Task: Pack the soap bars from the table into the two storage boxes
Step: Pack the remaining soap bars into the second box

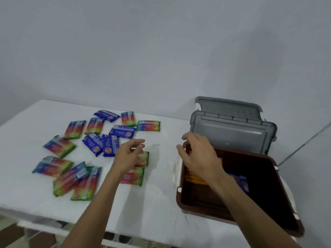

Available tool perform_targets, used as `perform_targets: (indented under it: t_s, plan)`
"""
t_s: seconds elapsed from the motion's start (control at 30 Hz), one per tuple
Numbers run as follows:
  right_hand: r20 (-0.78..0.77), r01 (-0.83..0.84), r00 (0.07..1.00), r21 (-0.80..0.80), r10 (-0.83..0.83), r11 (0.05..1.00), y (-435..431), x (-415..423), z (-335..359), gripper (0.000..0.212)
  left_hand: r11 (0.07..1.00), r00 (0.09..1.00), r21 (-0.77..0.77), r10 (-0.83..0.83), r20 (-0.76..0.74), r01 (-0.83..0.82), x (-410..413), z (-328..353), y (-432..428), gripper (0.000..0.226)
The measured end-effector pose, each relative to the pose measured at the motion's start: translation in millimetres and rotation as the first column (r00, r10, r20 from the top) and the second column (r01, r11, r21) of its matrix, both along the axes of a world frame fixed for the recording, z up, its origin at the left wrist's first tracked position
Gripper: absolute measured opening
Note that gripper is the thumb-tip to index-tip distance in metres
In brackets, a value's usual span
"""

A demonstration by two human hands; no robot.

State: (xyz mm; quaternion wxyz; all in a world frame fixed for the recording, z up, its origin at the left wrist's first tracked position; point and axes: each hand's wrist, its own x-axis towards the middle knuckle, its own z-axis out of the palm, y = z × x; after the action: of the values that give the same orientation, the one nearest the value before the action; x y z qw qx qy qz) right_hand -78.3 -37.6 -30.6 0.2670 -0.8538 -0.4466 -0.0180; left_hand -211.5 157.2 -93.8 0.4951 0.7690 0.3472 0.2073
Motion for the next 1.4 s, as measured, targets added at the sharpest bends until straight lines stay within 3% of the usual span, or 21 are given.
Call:
perform_targets:
  t_s: [0.1,0.23,0.4,0.6,0.87,1.17,1.23,1.33,1.4]
  plan:
    - [-0.008,-0.072,0.997,-0.035,0.072,0.997,31.6,-18.7,-0.2,0.034,0.988,0.984,0.076,0.14,-0.108,-0.133,-21.6,-5.0,32.7,0.024]
    - [-0.055,-0.133,0.99,-0.143,0.127,0.981,75.7,-39.4,-2.8,0.037,0.932,0.895,0.112,0.363,-0.259,-0.346,-49.0,-15.3,76.5,0.033]
    - [-0.152,-0.162,0.981,-0.319,0.118,0.934,131.5,-51.0,-27.4,0.044,0.948,0.877,0.042,0.309,-0.368,-0.316,-57.3,-25.2,101.9,0.045]
    - [-0.255,-0.194,0.965,-0.562,0.055,0.804,175.7,-55.2,-68.2,0.059,0.95,0.906,-0.076,0.262,-0.332,-0.302,-52.0,-34.0,116.9,0.049]
    - [-0.231,-0.133,0.973,-0.626,-0.019,0.768,191.9,-46.8,-87.4,0.068,0.958,0.934,-0.149,0.191,-0.303,-0.245,-51.1,-38.3,135.1,0.057]
    - [-0.435,-0.178,0.899,-0.479,-0.057,0.86,187.4,-43.9,-76.1,0.031,0.918,0.979,-0.35,0.142,-0.147,-0.186,-59.6,-36.6,145.8,0.033]
    - [-0.596,-0.122,0.798,-0.306,-0.09,0.944,182.0,-43.1,-69.6,0.027,0.892,0.982,-0.41,0.168,-0.087,-0.189,-62.1,-34.0,147.1,0.026]
    - [-0.914,0.091,0.403,0.002,-0.035,0.996,171.6,-45.3,-54.8,0.026,0.872,0.984,-0.461,0.177,-0.014,-0.163,-60.9,-27.5,146.5,0.028]
    - [-0.978,0.231,0.206,0.069,0.021,0.97,166.0,-48.1,-42.2,0.033,0.869,0.986,-0.474,0.168,0.012,-0.142,-57.4,-21.6,144.4,0.031]
